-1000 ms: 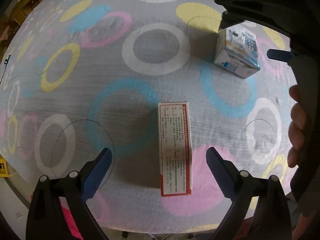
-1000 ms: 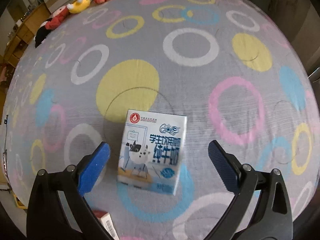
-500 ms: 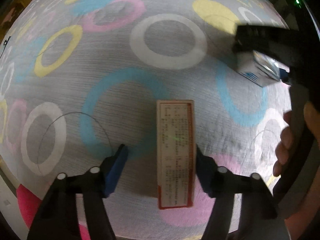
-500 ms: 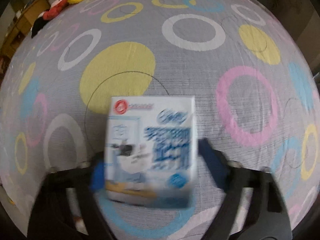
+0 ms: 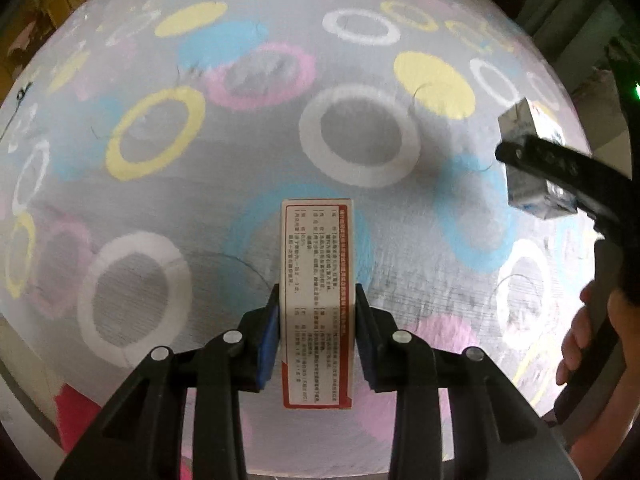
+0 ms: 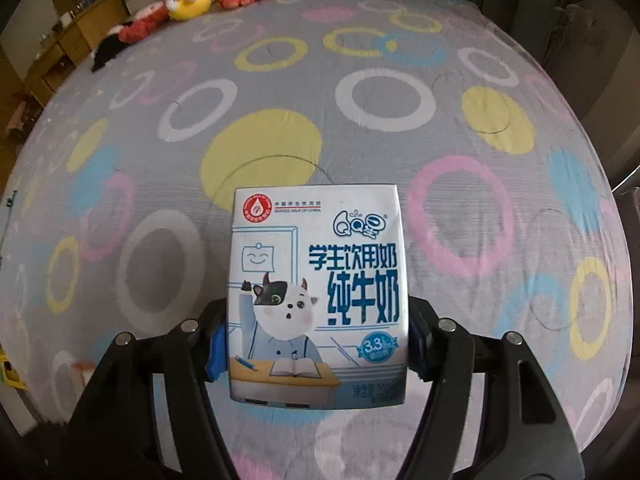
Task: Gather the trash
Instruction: 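Grasp the red-white box with the left gripper and lift it, then carry the milk carton and red-white box down over the bag bin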
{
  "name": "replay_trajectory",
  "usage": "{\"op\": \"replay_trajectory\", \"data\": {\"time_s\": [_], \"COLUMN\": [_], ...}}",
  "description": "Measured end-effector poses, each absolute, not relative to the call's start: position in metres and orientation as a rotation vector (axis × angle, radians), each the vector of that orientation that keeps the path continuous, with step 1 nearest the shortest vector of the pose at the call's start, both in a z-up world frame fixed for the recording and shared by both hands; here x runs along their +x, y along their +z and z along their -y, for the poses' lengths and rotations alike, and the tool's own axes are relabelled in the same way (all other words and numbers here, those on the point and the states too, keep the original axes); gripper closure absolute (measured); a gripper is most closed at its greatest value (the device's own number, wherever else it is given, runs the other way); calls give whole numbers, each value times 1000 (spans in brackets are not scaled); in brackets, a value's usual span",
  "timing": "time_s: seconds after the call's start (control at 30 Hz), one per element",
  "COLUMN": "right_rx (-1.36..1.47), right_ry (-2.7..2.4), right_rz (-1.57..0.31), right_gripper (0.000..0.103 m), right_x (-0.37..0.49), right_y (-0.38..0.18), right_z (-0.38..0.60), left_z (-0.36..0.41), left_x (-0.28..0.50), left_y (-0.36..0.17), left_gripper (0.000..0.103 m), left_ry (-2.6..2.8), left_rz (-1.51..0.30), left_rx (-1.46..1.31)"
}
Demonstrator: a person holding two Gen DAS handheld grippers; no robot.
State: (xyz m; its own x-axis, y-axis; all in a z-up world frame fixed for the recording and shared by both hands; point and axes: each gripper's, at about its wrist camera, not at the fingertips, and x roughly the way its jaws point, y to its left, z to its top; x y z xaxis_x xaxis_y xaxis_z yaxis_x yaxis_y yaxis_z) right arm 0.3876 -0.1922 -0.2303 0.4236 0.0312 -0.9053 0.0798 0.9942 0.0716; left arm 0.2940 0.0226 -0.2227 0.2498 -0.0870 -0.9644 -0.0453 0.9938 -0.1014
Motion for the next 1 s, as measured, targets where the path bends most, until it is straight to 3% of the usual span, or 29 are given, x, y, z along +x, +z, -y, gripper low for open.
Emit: {"op": "replay_trajectory", "data": {"time_s": [0.53,1.0], "right_rx": [94,56], "right_ry": [86,125], "right_rz": [-896,-840], "right_gripper": [38,38], "right_x": [223,109], "right_y": [-106,-78], "right_z": [175,144], "left_z": [-31,-38], "left_x": [231,144], "left_y": [-137,-107], "left_gripper": [70,70], "left_ry": [-114,-164], "left_rz": [-1156,-1087], "left_rx": [-4,91]}}
